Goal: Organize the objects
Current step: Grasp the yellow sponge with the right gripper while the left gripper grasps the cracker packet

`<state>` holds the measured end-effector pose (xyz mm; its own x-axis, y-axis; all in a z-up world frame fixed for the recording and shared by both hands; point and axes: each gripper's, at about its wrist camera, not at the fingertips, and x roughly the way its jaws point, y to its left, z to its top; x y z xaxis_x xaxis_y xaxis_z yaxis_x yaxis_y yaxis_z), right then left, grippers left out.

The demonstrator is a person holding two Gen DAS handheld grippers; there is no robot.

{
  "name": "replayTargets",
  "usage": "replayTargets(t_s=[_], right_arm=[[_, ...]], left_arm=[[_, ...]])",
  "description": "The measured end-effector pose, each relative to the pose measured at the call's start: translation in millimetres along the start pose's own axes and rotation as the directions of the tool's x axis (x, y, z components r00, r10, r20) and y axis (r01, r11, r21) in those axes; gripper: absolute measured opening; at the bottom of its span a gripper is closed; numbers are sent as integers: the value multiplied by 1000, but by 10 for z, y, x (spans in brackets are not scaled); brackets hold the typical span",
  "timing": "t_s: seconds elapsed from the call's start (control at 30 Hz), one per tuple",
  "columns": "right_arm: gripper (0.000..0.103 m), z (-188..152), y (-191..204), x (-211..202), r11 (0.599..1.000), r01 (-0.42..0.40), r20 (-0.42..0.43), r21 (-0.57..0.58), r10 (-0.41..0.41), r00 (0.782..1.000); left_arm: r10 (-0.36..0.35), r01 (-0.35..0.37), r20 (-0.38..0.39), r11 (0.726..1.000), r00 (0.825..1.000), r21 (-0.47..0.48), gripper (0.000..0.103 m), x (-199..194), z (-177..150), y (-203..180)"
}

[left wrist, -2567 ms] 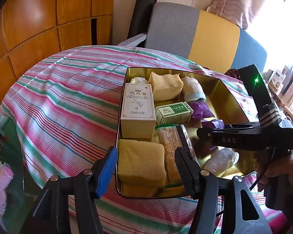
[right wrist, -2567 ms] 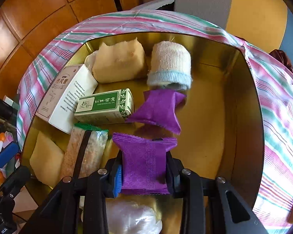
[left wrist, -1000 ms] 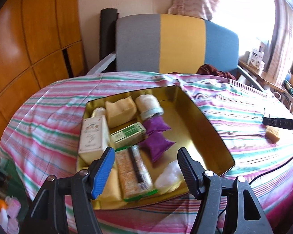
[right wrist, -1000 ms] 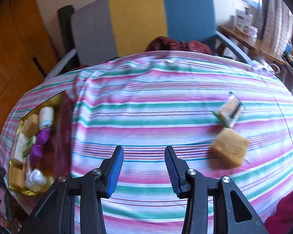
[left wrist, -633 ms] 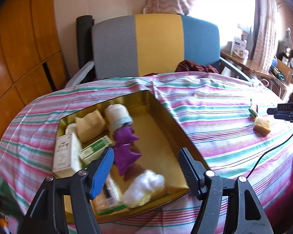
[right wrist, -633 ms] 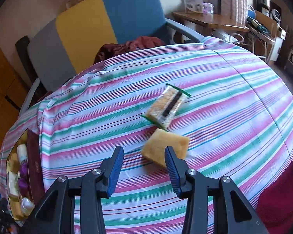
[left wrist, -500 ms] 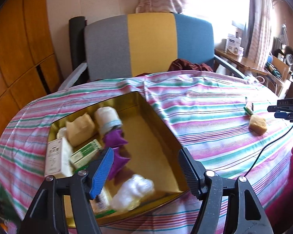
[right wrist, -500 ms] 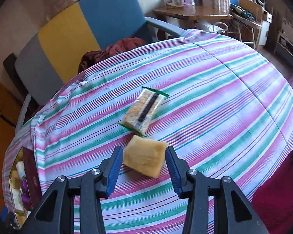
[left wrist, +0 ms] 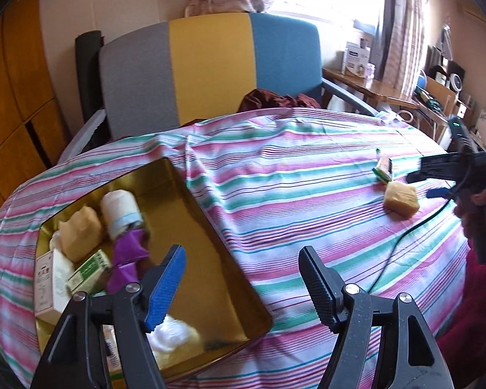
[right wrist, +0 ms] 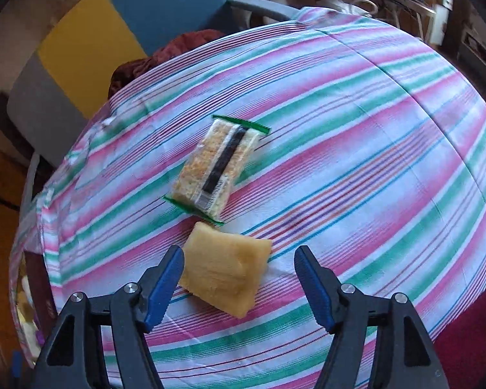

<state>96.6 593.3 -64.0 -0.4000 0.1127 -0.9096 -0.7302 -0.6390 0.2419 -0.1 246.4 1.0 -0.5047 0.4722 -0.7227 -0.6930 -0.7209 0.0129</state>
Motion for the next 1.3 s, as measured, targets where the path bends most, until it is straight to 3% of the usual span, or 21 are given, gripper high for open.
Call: replayTargets(t_s=[0.07, 0.13, 0.27, 0.37, 0.47, 0.5, 0.57, 0.73, 0.87, 0.93, 1.07, 1.2, 1.3], right_arm=[[80, -11, 221, 46, 988, 33, -11, -152, -35, 999], [82, -52, 421, 63, 947, 70, -11, -314, -78, 997], [85, -209, 712, 100, 770, 134, -4, -624, -174, 985], [85, -257, 746, 211, 675, 197, 20, -711, -260, 965], [85, -250, 723, 359, 646, 186, -2, -741, -279, 960], [84, -249, 706, 414, 647, 175, -20, -742, -283, 959], [67, -232, 640, 466, 671, 174, -33, -720, -283, 958], [59, -217, 391, 200, 775, 167, -1, -610, -211, 978], [59, -23, -98, -23, 925, 191, 46, -328, -187, 981], [60, 74, -344, -74, 963, 192, 67, -189, -183, 981], [60, 116, -608, -144, 991, 132, 83, -14, -131, 988], [60, 108, -713, -214, 992, 111, 104, 65, -117, 988], [60, 93, -773, -234, 987, 125, 122, 101, -137, 983]], left_arm=[[-12, 12, -1, 1000, 1000, 9, 74, 9, 23, -40], [-22, 22, -4, 1000, 1000, 20, 75, 24, 47, -79], [-36, 37, -11, 999, 999, 39, 75, 78, 94, -156], [-45, 46, -27, 998, 999, 47, 75, 156, 137, -216], [-64, 67, -42, 996, 997, 51, 75, 218, 196, -300], [-67, 70, -43, 996, 997, 57, 75, 236, 218, -334], [-72, 75, -44, 994, 996, 75, 75, 282, 269, -415], [-82, 87, -45, 988, 996, 127, 75, 443, 425, -633], [-110, 119, -61, 979, 992, 167, 75, 665, 581, -885], [-137, 150, -77, 969, 988, 198, 75, 797, 662, -1059], [-173, 193, -100, 949, 980, 250, 75, 1023, 803, -1405], [-232, 263, -143, 927, 962, 267, 75, 1281, 966, -1750], [-229, 270, -171, 920, 958, 283, 75, 1524, 1110, -2001]])
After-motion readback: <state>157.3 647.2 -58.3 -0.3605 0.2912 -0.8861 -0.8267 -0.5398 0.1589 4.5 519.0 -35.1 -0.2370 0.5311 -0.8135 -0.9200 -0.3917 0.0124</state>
